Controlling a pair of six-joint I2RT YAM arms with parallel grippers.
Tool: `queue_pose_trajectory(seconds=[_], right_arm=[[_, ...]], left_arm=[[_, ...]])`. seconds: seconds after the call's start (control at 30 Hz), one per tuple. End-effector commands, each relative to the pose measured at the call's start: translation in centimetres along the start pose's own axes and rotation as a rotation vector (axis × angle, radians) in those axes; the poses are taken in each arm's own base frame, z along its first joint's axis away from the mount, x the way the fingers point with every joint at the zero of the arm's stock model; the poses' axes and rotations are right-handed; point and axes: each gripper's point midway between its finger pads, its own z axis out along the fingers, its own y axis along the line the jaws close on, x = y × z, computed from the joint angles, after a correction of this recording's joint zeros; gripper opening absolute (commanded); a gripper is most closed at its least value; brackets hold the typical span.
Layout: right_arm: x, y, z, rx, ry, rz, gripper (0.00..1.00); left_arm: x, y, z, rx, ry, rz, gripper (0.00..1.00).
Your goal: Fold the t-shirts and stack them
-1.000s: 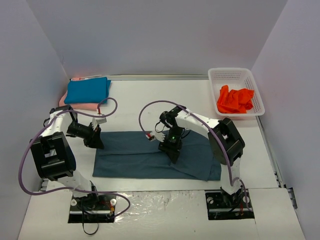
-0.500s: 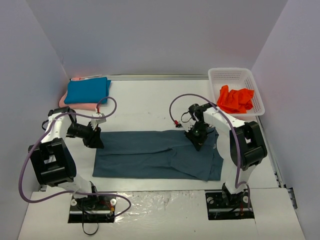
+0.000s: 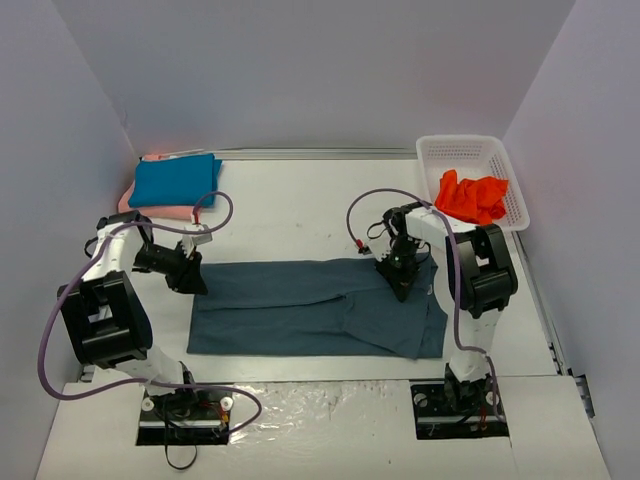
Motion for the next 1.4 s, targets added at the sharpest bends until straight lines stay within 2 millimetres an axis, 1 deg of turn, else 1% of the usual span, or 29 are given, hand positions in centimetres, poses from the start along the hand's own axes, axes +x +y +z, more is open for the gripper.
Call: queue_pose_trajectory(seconds=[0.0, 0.13, 0.17, 0.23, 0.27, 0.37, 0.4, 0.43, 0.47, 0.5, 0.53, 0.57, 0.6, 0.63, 0.67, 0.7, 0.73, 0.77, 0.8, 0.83, 0.9, 0.93, 1.0, 1.03, 1.17, 1.2, 1.23, 1.33, 1.37], right_arm=[[-0.6, -2.1, 0.8, 0.011, 0.02, 0.0, 0.0], [-2.2, -3.9, 0.4, 0.048, 0.009, 0.008, 0.0], [-3.4, -4.6, -0.2, 0.068, -0.015, 0.004, 0.0], [-4.3, -5.5, -0.1, 0.081, -0.018, 0.011, 0.0], [-5.7, -6.3, -0.2, 0.091, -0.037, 0.008, 0.0], [-8.2, -7.8, -0.5, 0.101, -0.084, 0.024, 0.0], [-10.1, -8.9, -0.6, 0.113, -0.113, 0.028, 0.0], [-11.1, -9.3, -0.8, 0.118, -0.131, 0.033, 0.0], [-11.7, -9.8, 0.5, 0.1, -0.117, 0.053, 0.0], [-14.1, -11.0, -0.9, 0.139, -0.177, 0.052, 0.0], [-15.2, -11.5, -1.1, 0.155, -0.196, 0.058, 0.0], [-16.0, -12.4, 0.2, 0.157, -0.189, 0.094, 0.0], [-18.7, -13.8, -1.9, 0.213, -0.268, 0.094, 0.0], [-19.6, -14.5, -0.6, 0.207, -0.271, 0.124, 0.0], [-20.9, -14.9, -1.0, 0.21, -0.308, 0.128, 0.0], [-23.7, -15.4, -3.5, 0.249, -0.405, 0.111, 0.0], [-24.8, -15.9, -2.6, 0.248, -0.424, 0.121, 0.0], [-26.2, -16.2, -3.4, 0.27, -0.471, 0.118, 0.0], [-27.7, -16.4, -4.6, 0.296, -0.531, 0.115, 0.0], [-30.0, -16.4, -6.1, 0.335, -0.619, 0.094, 0.0], [-31.7, -16.0, -7.3, 0.366, -0.695, 0.095, 0.0], [-33.3, -15.4, -8.4, 0.384, -0.758, 0.077, 0.0], [-34.6, -14.7, -9.4, 0.389, -0.811, 0.071, 0.0], [-35.9, -13.8, -10.5, 0.393, -0.856, 0.046, 0.0], [-38.3, -12.3, -12.4, 0.453, -0.928, -0.009, 0.0], [-38.4, -12.7, -13.1, 0.506, -0.935, -0.011, 0.0], [-38.8, -12.2, -13.4, 0.523, -0.939, -0.032, 0.0], [-38.9, -12.0, -15.5, 0.629, -0.95, -0.052, 0.0], [-38.8, -11.7, -17.3, 0.67, -0.967, -0.053, 0.0]], left_arm=[[-0.6, -0.1, -0.4, 0.0, -0.015, 0.014, 0.22], [-0.6, 0.1, -0.5, -0.013, -0.008, 0.018, 0.2], [-0.7, 0.2, -0.6, -0.015, -0.007, 0.017, 0.19], [-0.6, 0.6, -0.7, -0.029, -0.002, 0.003, 0.19], [-0.7, 0.9, -0.7, -0.039, -0.002, 0.004, 0.19], [-0.8, 1.6, -0.7, -0.064, 0.003, -0.023, 0.17], [-0.8, 2.0, -0.7, -0.076, 0.004, -0.021, 0.17], [-0.9, 2.2, -0.8, -0.083, 0.006, -0.034, 0.17], [-1.0, 2.6, -0.8, -0.097, 0.003, -0.034, 0.17], [-1.1, 2.7, -0.8, -0.102, 0.001, -0.039, 0.18], [-1.1, 2.9, -0.9, -0.11, 0.006, -0.05, 0.18], [-1.3, 3.2, -1.0, -0.122, 0.003, -0.045, 0.19], [-1.4, 3.4, -1.1, -0.132, 0.002, -0.06, 0.2], [-1.4, 3.7, -1.2, -0.145, 0.005, -0.059, 0.2], [-1.5, 3.7, -1.3, -0.15, 0.004, -0.061, 0.2], [-1.6, 3.8, -1.3, -0.153, 0.002, -0.07, 0.21], [-1.7, 3.9, -1.4, -0.158, 0.003, -0.069, 0.22], [-1.8, 3.9, -1.4, -0.161, 0.004, -0.069, 0.22], [-1.9, 4.0, -1.3, -0.163, 0.006, -0.075, 0.22], [-1.9, 4.2, -1.4, -0.171, 0.008, -0.076, 0.22], [-2.0, 4.2, -1.1, -0.167, 0.016, -0.084, 0.23], [-2.0, 4.2, -1.0, -0.169, 0.022, -0.085, 0.23], [-2.0, 4.2, -0.7, -0.166, 0.029, -0.094, 0.24], [-1.9, 4.4, -0.5, -0.17, 0.035, -0.094, 0.24], [-1.8, 4.5, 0.7, -0.161, 0.071, -0.096, 0.27], [-2.0, 4.6, 0.9, -0.164, 0.076, -0.089, 0.28], [-2.0, 4.5, 1.1, -0.167, 0.09, -0.082, 0.29], [-2.6, 4.8, 1.1, -0.205, 0.1, -0.055, 0.29], [-2.7, 4.9, 1.2, -0.209, 0.1, -0.046, 0.29]])
